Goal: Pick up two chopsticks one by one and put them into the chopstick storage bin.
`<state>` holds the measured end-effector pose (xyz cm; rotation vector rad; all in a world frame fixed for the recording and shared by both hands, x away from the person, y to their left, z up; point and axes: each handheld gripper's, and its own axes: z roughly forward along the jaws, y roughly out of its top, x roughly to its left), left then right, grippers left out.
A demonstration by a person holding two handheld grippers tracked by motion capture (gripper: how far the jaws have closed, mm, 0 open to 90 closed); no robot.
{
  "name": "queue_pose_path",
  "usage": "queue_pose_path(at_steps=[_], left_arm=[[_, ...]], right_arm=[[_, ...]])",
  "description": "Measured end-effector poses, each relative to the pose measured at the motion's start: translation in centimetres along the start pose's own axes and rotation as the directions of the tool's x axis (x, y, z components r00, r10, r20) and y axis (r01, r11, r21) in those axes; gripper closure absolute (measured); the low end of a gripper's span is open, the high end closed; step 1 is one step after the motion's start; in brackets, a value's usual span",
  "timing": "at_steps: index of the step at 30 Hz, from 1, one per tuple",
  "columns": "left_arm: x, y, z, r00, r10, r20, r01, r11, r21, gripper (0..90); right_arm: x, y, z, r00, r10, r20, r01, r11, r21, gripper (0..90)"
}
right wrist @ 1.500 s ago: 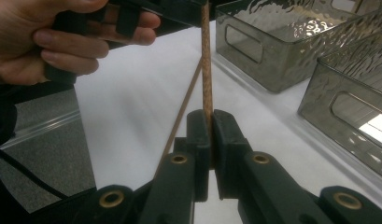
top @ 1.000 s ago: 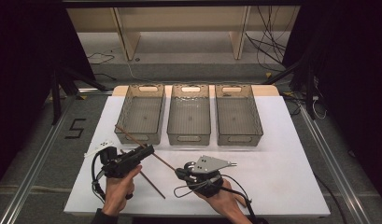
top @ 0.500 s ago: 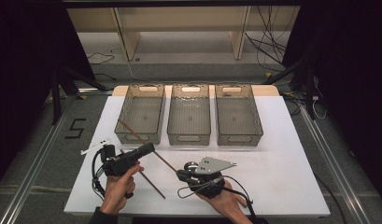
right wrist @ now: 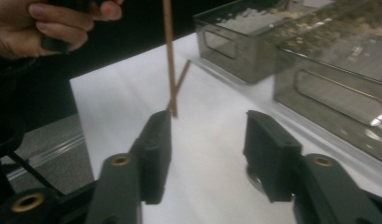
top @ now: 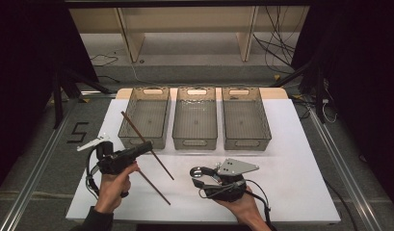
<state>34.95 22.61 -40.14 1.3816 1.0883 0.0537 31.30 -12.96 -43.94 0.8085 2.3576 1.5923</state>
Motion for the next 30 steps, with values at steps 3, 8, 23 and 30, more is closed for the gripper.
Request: queue_pose_path(at_steps=[3,8,23,30], left_arm=[[0.5,1.3,-0.2,0.9992,0.022,-0.034,-0.022,0.9996,0.018,85.0],[1.3,3.6,-0.3,0.9953,0.052,-0.083,-0.049,0.9981,0.038,85.0],[3.3,11.2,2.5,0.9769,0.102,-0.188,-0.082,0.9907,0.109,84.9],[4.7,12.8,4.1,0.9687,0.095,-0.229,-0.071,0.9913,0.111,84.9]], right_arm=[[-0.6,-0.4,-1.0,0.9993,0.019,0.033,-0.019,1.0,0.002,41.4],[-1.6,-0.9,-2.5,0.9956,0.042,0.083,-0.042,0.999,0.0,33.8],[-2.9,-1.9,-5.6,0.9848,0.098,0.143,-0.096,0.995,-0.02,25.7],[-3.2,-2.3,-5.9,0.9819,0.113,0.152,-0.111,0.994,-0.021,24.1]])
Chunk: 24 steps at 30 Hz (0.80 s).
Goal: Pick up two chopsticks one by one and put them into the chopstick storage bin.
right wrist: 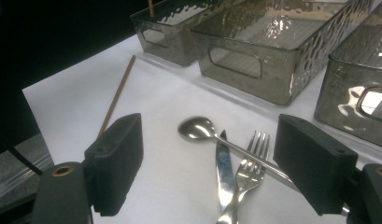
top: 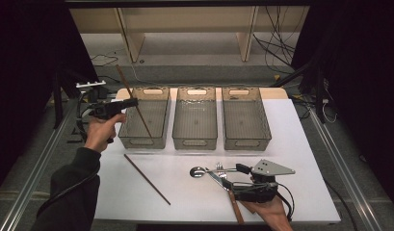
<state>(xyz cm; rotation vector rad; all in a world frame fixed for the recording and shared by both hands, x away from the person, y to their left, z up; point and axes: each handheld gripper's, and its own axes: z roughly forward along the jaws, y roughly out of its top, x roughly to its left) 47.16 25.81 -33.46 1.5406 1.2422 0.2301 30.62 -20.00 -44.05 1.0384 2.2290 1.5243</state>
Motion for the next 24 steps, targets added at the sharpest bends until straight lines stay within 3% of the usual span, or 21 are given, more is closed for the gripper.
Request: queue_pose_path(at_steps=[9,16,24], left_arm=[[1.5,0.8,2.6,0.9956,0.009,-0.093,-0.007,0.9998,0.02,84.9],[2.2,0.5,4.7,0.9837,0.042,-0.175,-0.031,0.9973,0.066,84.9],[1.9,-0.1,6.2,0.9837,0.048,-0.173,-0.032,0.9947,0.097,84.8]], right_arm=[[-0.4,-0.3,-0.3,0.9997,0.011,0.02,-0.011,1.0,-0.01,19.8],[-0.4,-0.7,-0.2,0.9995,0.02,0.023,-0.02,1.0,0.002,19.1],[-0.4,-0.8,-0.1,0.9995,0.022,0.022,-0.023,1.0,0.008,18.7]])
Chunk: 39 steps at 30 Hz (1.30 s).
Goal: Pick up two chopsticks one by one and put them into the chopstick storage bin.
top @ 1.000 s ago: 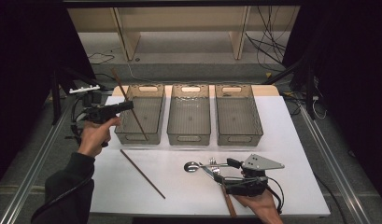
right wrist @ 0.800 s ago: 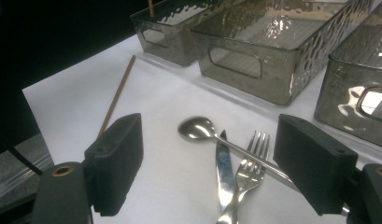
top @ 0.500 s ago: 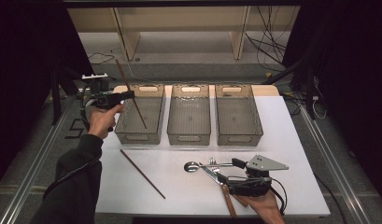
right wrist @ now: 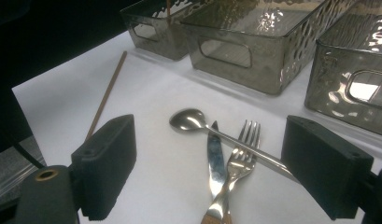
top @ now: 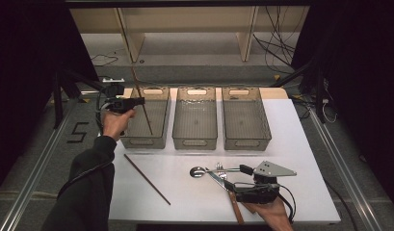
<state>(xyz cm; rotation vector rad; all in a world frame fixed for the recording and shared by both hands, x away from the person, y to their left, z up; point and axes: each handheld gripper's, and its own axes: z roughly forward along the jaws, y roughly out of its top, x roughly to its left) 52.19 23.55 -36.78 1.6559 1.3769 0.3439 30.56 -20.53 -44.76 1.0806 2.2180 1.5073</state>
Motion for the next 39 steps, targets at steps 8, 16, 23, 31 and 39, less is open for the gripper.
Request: queue_pose_path(at_steps=[8,16,23,31,39], left_arm=[[-0.1,-0.4,1.2,0.9999,-0.01,0.004,0.01,0.9994,0.034,84.7],[0.0,-0.9,1.9,0.9996,-0.026,0.009,0.026,0.9983,0.052,84.5],[0.1,-1.2,2.3,0.9991,-0.039,0.015,0.038,0.9965,0.074,84.2],[0.2,-1.4,2.5,0.9983,-0.056,0.02,0.054,0.9953,0.081,84.2],[-0.1,-1.6,2.7,0.9975,-0.064,0.031,0.061,0.9942,0.088,84.1]], right_arm=[[0.0,0.0,0.0,1.0,-0.001,0.001,0.001,1.0,0.004,18.6],[0.0,0.0,0.0,1.0,-0.001,0.0,0.001,1.0,0.002,18.6],[-0.1,0.0,0.0,1.0,-0.001,0.002,0.001,1.0,0.003,18.7],[-0.1,0.0,0.0,1.0,0.0,0.001,0.0,1.0,0.003,18.7],[-0.1,0.0,0.0,1.0,0.0,0.0,0.0,1.0,0.004,18.7]])
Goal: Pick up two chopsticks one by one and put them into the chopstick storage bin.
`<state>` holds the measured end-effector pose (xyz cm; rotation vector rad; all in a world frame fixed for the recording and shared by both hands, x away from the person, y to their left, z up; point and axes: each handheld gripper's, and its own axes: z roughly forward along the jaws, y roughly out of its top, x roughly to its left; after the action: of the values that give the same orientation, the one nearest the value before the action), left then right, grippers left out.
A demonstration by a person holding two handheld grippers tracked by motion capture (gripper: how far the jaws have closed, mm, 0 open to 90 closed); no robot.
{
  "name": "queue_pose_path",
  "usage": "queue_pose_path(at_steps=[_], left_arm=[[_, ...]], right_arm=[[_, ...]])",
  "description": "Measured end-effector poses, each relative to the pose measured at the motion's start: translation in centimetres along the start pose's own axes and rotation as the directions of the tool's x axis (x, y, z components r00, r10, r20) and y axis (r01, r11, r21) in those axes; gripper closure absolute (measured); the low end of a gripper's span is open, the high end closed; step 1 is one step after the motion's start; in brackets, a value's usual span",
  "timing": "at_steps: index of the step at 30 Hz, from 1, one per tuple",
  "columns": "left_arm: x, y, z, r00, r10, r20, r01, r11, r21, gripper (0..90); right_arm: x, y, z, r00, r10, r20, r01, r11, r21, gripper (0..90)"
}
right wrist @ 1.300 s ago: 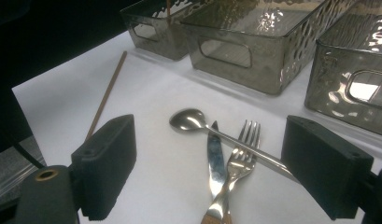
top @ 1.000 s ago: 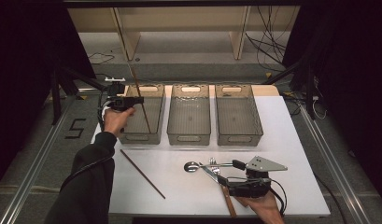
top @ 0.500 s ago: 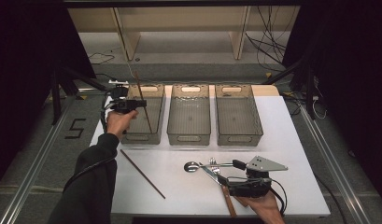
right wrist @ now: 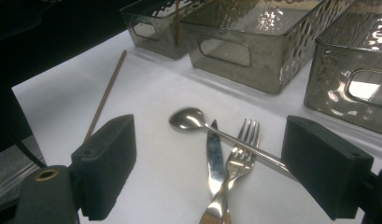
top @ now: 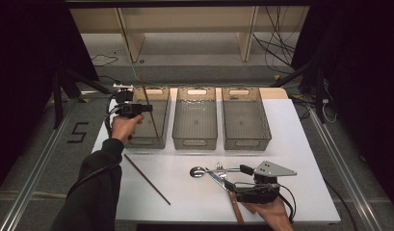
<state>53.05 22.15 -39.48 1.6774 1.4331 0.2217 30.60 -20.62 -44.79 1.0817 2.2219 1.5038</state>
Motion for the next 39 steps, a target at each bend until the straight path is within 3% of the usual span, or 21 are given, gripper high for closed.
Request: queue_pose_path(at_steps=[13,16,20,24,31,35,39], left_arm=[[0.3,-0.5,0.5,0.9996,-0.027,-0.008,0.027,0.9995,0.015,83.4],[0.3,-0.3,0.5,0.9988,-0.035,-0.035,0.037,0.9987,0.036,69.8],[0.3,-0.1,0.3,0.9911,-0.03,-0.13,0.039,0.9971,0.066,50.2],[0.7,0.1,-0.1,0.9854,-0.041,-0.165,0.054,0.996,0.072,40.3],[0.6,0.0,-1.0,0.9863,-0.017,-0.164,0.03,0.9965,0.079,29.8],[0.4,-0.1,-2.5,0.9923,-0.009,-0.124,0.015,0.9986,0.05,25.7],[-0.5,-0.7,-4.1,0.9938,0.037,-0.105,-0.034,0.999,0.03,23.2]], right_arm=[[0.0,0.0,0.1,1.0,0.001,-0.002,-0.001,1.0,0.004,18.8],[0.0,0.0,0.1,1.0,0.002,-0.003,-0.002,1.0,0.005,18.8],[0.0,0.0,0.2,0.9999,0.006,-0.009,-0.006,1.0,0.005,19.0],[-0.1,0.0,0.1,0.9999,0.007,-0.011,-0.007,1.0,0.006,19.1],[-0.1,0.0,0.1,0.9999,0.007,-0.01,-0.006,1.0,0.006,19.0],[0.0,0.0,0.1,0.9999,0.004,-0.01,-0.004,1.0,0.004,19.0],[0.4,0.2,0.2,1.0,-0.001,-0.007,0.001,1.0,0.01,19.0]])
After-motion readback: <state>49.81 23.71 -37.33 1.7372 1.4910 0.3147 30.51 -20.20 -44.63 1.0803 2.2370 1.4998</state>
